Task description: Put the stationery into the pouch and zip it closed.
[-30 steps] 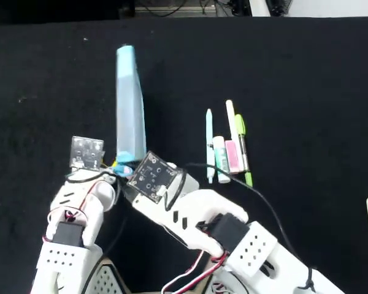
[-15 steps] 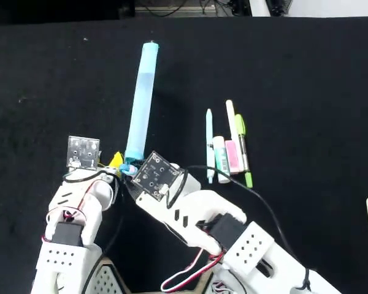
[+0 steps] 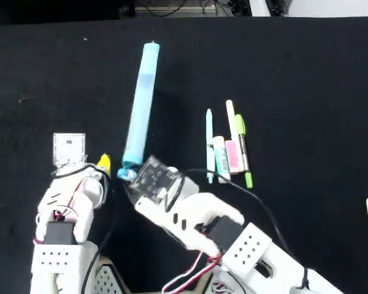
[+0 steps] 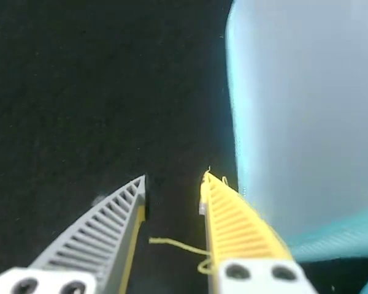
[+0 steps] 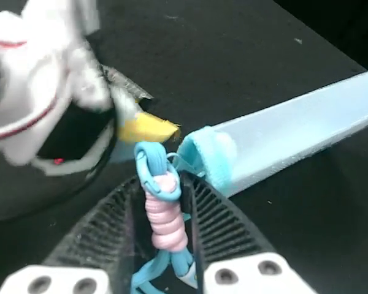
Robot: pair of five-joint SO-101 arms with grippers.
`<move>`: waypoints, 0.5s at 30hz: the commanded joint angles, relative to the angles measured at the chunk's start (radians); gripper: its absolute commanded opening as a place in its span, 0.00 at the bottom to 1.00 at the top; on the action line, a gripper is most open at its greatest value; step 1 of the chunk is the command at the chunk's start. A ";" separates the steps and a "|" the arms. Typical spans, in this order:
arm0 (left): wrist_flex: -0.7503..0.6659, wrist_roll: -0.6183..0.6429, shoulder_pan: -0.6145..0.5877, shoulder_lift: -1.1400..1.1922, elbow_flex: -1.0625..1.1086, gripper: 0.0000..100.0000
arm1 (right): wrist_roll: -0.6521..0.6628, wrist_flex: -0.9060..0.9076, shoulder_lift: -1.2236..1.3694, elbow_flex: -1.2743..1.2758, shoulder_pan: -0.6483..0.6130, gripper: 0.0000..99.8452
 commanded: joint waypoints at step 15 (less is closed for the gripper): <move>0.407 -0.276 0.048 0.006 -0.522 0.21 | -0.002 -0.026 -0.013 -0.005 -0.058 0.01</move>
